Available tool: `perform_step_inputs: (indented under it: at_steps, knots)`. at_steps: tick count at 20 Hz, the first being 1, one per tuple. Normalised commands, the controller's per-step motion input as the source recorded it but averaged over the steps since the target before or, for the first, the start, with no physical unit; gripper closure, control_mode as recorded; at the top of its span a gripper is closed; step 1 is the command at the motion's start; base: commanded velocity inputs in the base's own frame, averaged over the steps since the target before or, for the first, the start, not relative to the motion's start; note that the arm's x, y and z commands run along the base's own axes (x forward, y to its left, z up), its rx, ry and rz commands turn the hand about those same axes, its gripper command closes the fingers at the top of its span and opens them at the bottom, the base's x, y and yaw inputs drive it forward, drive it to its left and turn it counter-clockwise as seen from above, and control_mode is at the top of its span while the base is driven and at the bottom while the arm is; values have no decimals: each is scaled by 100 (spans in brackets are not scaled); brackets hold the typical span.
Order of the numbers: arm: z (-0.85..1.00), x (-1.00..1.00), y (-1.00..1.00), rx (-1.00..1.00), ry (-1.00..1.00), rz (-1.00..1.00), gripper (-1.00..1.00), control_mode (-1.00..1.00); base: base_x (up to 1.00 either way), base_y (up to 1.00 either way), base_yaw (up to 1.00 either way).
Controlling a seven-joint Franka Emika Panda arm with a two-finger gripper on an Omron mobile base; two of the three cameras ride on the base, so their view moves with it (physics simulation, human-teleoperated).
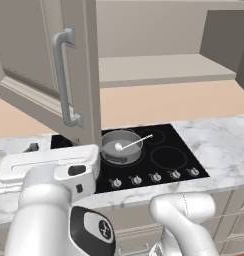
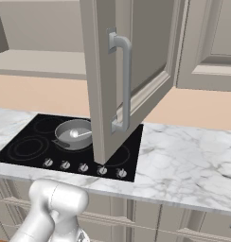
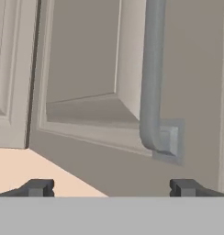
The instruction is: Open the cabinet and move the ladle to the pot. Then close the cabinet.
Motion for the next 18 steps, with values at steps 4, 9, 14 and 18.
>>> perform_step_inputs:
  at_steps: [4, 9, 14, 18]
  knots:
    - [-1, 34, 24, 0, -18, 0, -100, -100, 0, 0, 0]
    - [0, 36, 24, 0, -14, -1, -100, -100, 0, 0, 0]
    - [0, 39, 20, 0, -12, -2, -100, -100, 0, 0, 0]
    - [0, 29, 6, 0, -9, -3, -100, -100, 0, 0, 0]
